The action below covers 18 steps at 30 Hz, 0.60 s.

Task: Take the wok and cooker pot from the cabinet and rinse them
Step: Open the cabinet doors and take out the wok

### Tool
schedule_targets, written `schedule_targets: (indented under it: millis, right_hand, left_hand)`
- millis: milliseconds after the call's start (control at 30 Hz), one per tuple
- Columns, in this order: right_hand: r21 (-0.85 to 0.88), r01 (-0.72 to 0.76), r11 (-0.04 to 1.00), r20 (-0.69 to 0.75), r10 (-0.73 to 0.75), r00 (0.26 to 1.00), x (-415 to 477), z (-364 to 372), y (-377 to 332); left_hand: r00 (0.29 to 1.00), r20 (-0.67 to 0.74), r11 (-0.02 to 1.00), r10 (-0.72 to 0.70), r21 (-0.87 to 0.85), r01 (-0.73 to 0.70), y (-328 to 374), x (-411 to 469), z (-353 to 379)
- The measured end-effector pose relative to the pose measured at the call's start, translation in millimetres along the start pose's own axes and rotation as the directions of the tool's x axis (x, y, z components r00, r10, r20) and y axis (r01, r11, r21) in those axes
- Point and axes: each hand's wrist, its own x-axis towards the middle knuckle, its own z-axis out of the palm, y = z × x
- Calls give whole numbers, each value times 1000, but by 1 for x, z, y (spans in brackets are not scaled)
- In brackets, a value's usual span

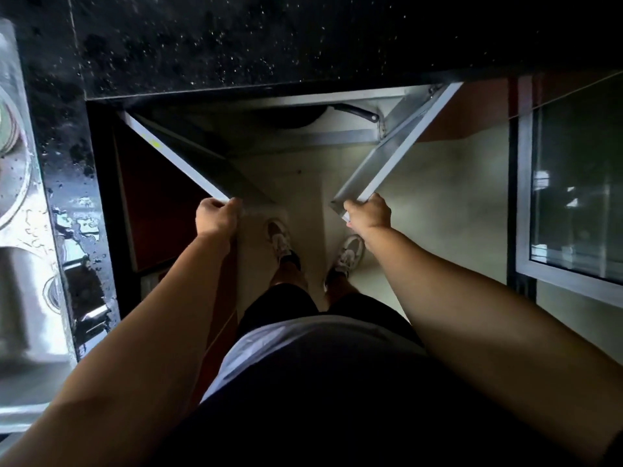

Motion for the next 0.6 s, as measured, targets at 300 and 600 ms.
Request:
schedule_targets:
  millis: [300,600]
  right_hand:
    - [-349,-4,937,-32,-8,999,7,-88,48]
    - [-571,-115,813,-149,35,988,27,-140,69]
  left_hand:
    - [995,-62,904,83,425,-49,-42,-3,-67]
    - [978,-123,739,171,672,-44,-57,-6,-114]
